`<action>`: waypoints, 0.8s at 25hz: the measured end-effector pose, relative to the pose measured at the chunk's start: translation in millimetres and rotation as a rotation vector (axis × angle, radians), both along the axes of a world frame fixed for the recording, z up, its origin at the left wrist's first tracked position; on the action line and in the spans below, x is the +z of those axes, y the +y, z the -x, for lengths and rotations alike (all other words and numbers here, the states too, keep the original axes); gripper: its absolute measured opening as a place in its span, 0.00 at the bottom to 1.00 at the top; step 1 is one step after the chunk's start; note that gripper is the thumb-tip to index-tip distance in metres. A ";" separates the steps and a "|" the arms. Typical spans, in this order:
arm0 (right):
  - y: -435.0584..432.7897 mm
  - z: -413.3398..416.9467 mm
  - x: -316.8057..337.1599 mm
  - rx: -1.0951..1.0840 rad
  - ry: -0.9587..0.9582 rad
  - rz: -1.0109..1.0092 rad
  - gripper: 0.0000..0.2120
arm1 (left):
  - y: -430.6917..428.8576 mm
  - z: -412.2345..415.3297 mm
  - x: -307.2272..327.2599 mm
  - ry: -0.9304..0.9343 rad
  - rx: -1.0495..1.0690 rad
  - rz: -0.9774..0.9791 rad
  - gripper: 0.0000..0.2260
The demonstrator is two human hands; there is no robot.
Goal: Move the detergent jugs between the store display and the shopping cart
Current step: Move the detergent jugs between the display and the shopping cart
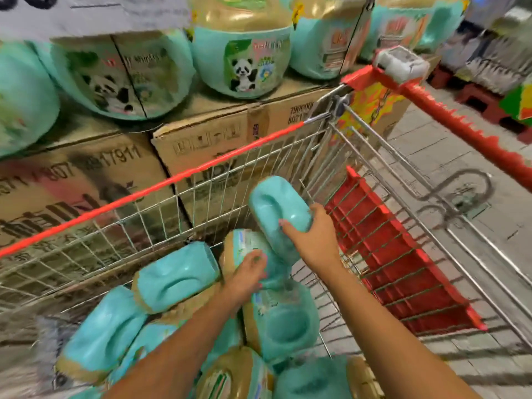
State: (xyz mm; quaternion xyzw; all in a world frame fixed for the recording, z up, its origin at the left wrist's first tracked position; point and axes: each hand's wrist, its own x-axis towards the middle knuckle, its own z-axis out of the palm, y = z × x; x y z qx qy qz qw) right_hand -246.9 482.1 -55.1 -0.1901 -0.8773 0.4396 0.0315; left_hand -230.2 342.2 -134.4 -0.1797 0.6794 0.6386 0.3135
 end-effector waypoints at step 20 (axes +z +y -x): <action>19.6 -34.3 54.1 0.126 -0.132 0.792 0.24 | -21.0 -30.4 64.2 0.208 0.604 -0.689 0.29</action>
